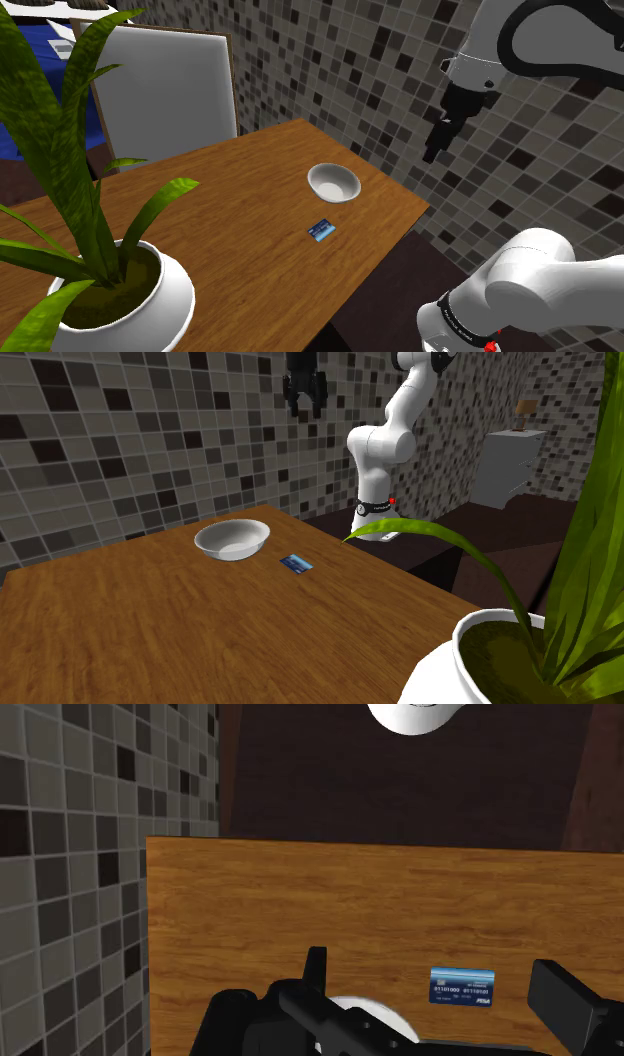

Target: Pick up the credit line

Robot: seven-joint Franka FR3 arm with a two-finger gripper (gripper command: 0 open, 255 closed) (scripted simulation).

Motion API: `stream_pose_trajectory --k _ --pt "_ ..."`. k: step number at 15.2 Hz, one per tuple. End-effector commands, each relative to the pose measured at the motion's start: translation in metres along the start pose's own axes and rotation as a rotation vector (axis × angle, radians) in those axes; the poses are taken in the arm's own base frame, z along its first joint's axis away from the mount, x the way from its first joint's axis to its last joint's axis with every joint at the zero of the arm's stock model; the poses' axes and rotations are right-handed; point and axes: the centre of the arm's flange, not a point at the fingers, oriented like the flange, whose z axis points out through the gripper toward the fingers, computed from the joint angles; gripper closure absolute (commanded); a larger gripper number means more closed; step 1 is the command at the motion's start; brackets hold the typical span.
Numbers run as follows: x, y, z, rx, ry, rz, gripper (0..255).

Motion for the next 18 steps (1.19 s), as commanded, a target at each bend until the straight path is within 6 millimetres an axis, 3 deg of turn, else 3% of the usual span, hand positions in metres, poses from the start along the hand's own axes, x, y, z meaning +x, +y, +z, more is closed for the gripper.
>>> stream_pose_trajectory --k 1,18 --pt "0.000 0.000 0.000 0.000 0.000 0.000 0" --pt "0.100 -0.055 0.183 0.324 -0.240 0.904 0"
